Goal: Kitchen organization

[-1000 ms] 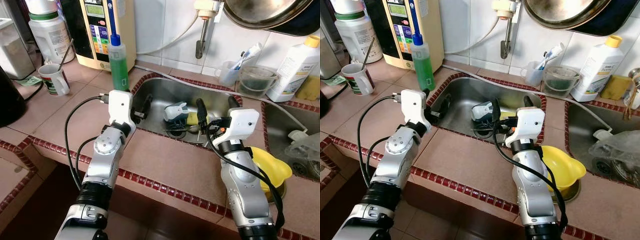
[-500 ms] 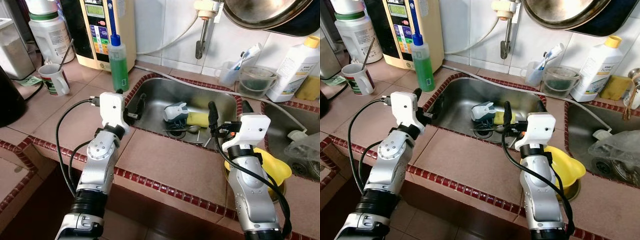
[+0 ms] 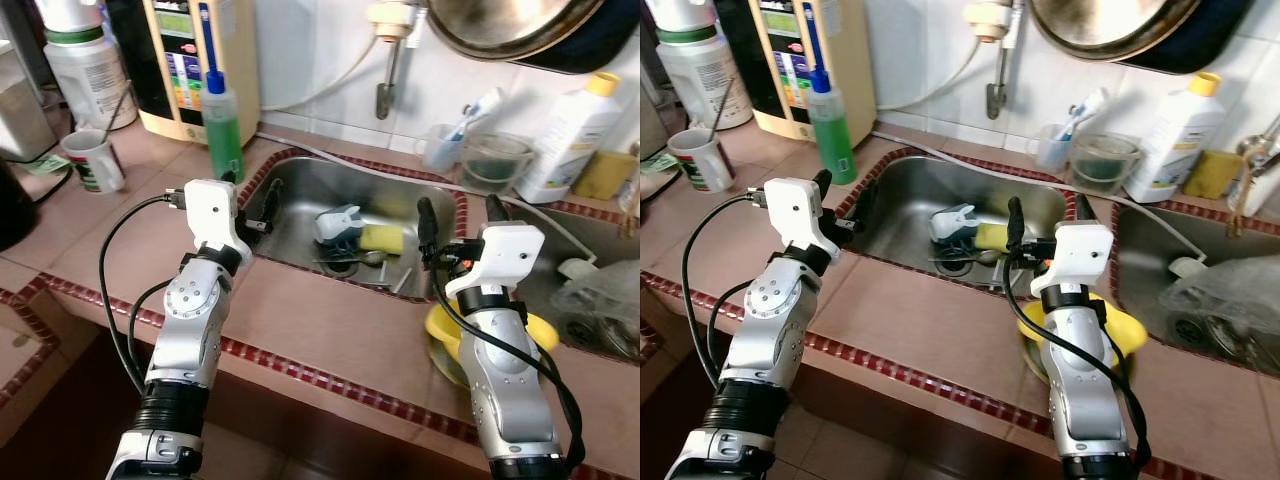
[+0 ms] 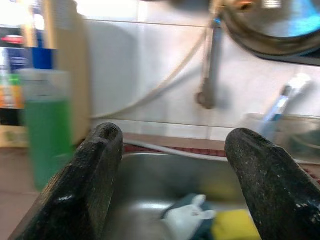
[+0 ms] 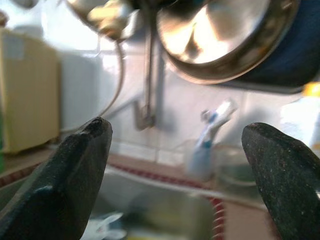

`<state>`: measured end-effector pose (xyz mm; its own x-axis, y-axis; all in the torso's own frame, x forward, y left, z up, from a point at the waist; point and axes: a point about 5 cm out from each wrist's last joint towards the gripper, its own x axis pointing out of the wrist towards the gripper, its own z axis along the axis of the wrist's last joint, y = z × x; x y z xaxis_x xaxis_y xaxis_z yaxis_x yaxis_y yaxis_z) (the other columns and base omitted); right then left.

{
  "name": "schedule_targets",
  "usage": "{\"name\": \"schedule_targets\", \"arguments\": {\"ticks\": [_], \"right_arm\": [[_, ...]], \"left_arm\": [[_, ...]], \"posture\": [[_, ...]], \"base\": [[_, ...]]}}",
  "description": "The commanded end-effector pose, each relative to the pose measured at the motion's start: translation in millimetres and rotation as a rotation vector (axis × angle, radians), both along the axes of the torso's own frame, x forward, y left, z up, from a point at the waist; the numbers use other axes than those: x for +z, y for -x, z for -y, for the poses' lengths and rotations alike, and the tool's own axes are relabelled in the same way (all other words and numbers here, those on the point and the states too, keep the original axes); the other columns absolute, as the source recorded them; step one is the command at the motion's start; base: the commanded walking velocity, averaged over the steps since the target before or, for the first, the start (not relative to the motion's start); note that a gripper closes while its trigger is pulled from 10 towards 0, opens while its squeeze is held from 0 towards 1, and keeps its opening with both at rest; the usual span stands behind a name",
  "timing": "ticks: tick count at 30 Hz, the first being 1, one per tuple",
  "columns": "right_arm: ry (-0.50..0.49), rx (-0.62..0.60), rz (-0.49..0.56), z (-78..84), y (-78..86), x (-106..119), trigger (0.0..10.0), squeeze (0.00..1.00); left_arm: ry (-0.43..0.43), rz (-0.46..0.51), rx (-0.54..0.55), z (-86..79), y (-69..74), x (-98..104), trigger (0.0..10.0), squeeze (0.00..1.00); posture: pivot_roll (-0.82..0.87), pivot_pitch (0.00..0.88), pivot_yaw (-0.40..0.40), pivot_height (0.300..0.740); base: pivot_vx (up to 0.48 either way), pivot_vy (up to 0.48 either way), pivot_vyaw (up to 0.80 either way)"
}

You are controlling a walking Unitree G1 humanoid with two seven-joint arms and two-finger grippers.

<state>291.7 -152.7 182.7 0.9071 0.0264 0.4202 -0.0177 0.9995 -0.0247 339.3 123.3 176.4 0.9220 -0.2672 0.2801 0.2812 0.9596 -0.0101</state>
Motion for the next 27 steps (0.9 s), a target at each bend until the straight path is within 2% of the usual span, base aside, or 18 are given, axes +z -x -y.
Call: {"name": "schedule_targets", "arguments": {"ticks": [1, 27], "right_arm": [[-0.007, -0.005, 0.038, 1.7, 0.5, 9.7, 10.0, 0.0], [-0.016, -0.006, 0.037, 1.8, -2.1, 12.3, 10.0, 0.0]], "left_arm": [[0.005, 0.017, 0.006, -2.6, 0.8, 6.3, 10.0, 0.0], [0.016, 0.012, -0.004, 0.8, -0.3, 8.9, 10.0, 0.0]], "posture": [[0.01, 0.0, -0.012, 0.74], [0.01, 0.0, -0.015, 0.74]], "base": [[0.0, -0.281, 0.0], [0.0, -0.292, 0.0]]}}
